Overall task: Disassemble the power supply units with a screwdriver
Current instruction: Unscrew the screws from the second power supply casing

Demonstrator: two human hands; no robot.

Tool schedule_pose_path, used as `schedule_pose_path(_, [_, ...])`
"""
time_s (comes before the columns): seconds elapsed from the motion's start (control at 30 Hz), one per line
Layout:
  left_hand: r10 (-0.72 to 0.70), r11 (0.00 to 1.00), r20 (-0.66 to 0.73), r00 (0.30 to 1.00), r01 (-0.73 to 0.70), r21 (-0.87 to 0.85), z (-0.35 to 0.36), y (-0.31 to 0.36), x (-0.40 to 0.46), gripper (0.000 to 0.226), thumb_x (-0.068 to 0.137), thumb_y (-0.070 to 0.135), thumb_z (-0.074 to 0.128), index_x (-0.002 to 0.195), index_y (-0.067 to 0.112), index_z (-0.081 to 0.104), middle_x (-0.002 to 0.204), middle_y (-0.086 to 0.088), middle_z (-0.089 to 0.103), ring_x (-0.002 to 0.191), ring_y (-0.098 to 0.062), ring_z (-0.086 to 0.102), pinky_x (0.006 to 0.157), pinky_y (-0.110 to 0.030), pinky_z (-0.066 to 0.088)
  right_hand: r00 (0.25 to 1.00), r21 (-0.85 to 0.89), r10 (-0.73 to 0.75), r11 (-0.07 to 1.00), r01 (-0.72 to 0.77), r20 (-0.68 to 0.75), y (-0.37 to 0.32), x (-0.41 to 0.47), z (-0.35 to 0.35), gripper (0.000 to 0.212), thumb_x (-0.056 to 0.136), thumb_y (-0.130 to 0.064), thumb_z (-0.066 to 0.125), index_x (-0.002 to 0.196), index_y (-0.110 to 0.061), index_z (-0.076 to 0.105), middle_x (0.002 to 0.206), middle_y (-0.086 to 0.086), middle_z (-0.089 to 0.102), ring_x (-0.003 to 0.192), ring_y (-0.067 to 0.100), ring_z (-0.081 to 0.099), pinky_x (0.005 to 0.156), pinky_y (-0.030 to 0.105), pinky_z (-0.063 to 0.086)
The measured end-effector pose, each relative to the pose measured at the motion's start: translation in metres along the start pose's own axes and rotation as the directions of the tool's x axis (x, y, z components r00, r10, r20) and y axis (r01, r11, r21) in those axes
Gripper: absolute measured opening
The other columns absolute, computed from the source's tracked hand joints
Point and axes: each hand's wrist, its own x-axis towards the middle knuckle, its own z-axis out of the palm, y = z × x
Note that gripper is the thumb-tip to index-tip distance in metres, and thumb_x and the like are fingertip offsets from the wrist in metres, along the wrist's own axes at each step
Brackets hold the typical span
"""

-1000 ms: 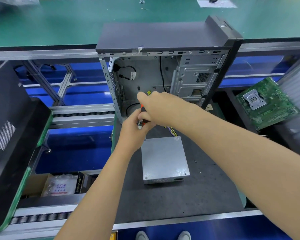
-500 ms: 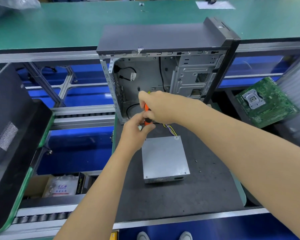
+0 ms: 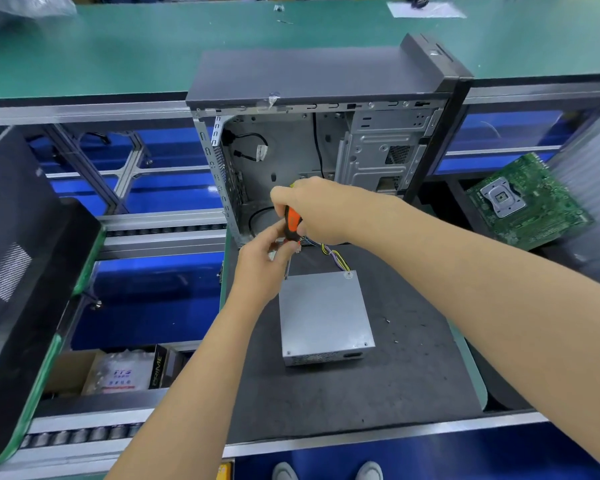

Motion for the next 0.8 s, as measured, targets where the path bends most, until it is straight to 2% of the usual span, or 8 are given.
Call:
schedule_pose_path(0.07, [0.006, 1.0, -0.022, 1.0, -0.006, 0.012, 0.0, 0.001, 0.001, 0.032, 0.093, 0.008, 0.066, 0.124, 0.016, 0.067, 0.103, 0.011, 0.068, 0.087, 0.013, 0.059, 0.081, -0.007, 0.046, 1.0, 0.004, -0.027, 1.0, 0.027, 0.01, 0.003, 0.0, -0.002, 0.03, 0.09, -0.013, 0.06, 0.116, -0.025, 0.049, 0.103, 0.004, 0.047, 0.093, 0.027, 0.05, 0.054, 0.029, 0.03])
schedule_pose_path(0.13, [0.005, 0.999, -0.037, 0.999, -0.003, 0.047, 0.001, 0.002, 0.003, 0.028, 0.089, 0.012, 0.072, 0.116, 0.018, 0.065, 0.106, 0.006, 0.065, 0.088, 0.006, 0.058, 0.08, -0.009, 0.045, 0.999, 0.046, -0.013, 0.999, 0.012, 0.037, 0.006, 0.001, -0.004, 0.032, 0.088, -0.036, 0.065, 0.115, -0.027, 0.049, 0.103, 0.002, 0.046, 0.094, 0.025, 0.05, 0.063, 0.033, 0.04])
schedule_pose_path(0.23, [0.032, 0.996, -0.043, 0.999, -0.028, 0.088, 0.006, 0.002, 0.006, 0.032, 0.086, 0.015, 0.076, 0.115, 0.018, 0.064, 0.103, 0.002, 0.057, 0.089, -0.003, 0.053, 0.078, -0.013, 0.043, 0.991, 0.014, 0.13, 0.991, -0.129, -0.013, 0.006, 0.004, -0.004, 0.047, 0.088, -0.067, 0.05, 0.107, -0.025, 0.043, 0.087, 0.002, 0.04, 0.071, 0.022, 0.047, 0.056, 0.033, 0.038])
schedule_pose_path(0.33, [0.057, 0.993, -0.033, 0.998, -0.053, 0.104, 0.005, 0.003, 0.005, 0.03, 0.086, 0.016, 0.077, 0.113, 0.02, 0.065, 0.097, 0.004, 0.053, 0.089, -0.01, 0.051, 0.079, -0.017, 0.041, 0.988, -0.036, 0.143, 0.989, -0.145, -0.057, 0.003, 0.007, -0.001, 0.044, 0.094, -0.059, 0.048, 0.108, -0.018, 0.049, 0.081, 0.001, 0.035, 0.061, 0.018, 0.037, 0.05, 0.029, 0.027])
schedule_pose_path(0.5, [0.028, 0.999, 0.054, 0.998, -0.03, 0.025, -0.002, 0.001, 0.002, 0.032, 0.096, 0.014, 0.062, 0.105, 0.045, 0.058, 0.106, 0.023, 0.06, 0.101, -0.013, 0.057, 0.087, -0.025, 0.045, 0.997, 0.052, -0.029, 0.998, 0.025, 0.065, 0.004, 0.005, 0.0, 0.02, 0.093, -0.023, 0.057, 0.11, -0.03, 0.049, 0.095, -0.004, 0.04, 0.092, 0.026, 0.054, 0.063, 0.037, 0.041])
schedule_pose_path(0.57, [-0.002, 1.0, 0.029, 1.0, 0.002, 0.024, -0.003, -0.001, 0.004, 0.026, 0.095, 0.016, 0.063, 0.104, 0.039, 0.056, 0.108, 0.006, 0.064, 0.097, -0.01, 0.06, 0.08, -0.022, 0.045, 0.997, 0.085, -0.044, 0.996, 0.039, 0.066, 0.002, 0.004, 0.0, 0.02, 0.09, -0.03, 0.061, 0.107, -0.03, 0.049, 0.099, -0.003, 0.041, 0.094, 0.025, 0.053, 0.063, 0.035, 0.04])
schedule_pose_path(0.67, [-0.028, 0.999, -0.038, 0.999, 0.029, 0.022, -0.003, -0.001, 0.007, 0.029, 0.086, 0.017, 0.074, 0.097, 0.034, 0.053, 0.099, 0.009, 0.058, 0.087, -0.004, 0.056, 0.069, -0.015, 0.041, 0.999, 0.023, 0.034, 0.999, -0.034, -0.025, -0.007, 0.005, 0.001, 0.045, 0.09, -0.06, 0.052, 0.109, -0.021, 0.042, 0.089, 0.004, 0.044, 0.079, 0.028, 0.05, 0.06, 0.036, 0.041])
schedule_pose_path(0.8, [-0.019, 1.0, -0.064, 0.998, 0.018, -0.02, 0.001, 0.003, 0.005, 0.045, 0.078, 0.019, 0.083, 0.096, 0.041, 0.049, 0.1, 0.002, 0.058, 0.084, -0.003, 0.053, 0.071, -0.013, 0.04, 0.991, -0.11, 0.077, 0.99, -0.089, -0.105, -0.015, 0.01, -0.002, 0.035, 0.099, -0.046, 0.045, 0.102, -0.012, 0.042, 0.075, 0.003, 0.033, 0.074, 0.03, 0.044, 0.048, 0.032, 0.024])
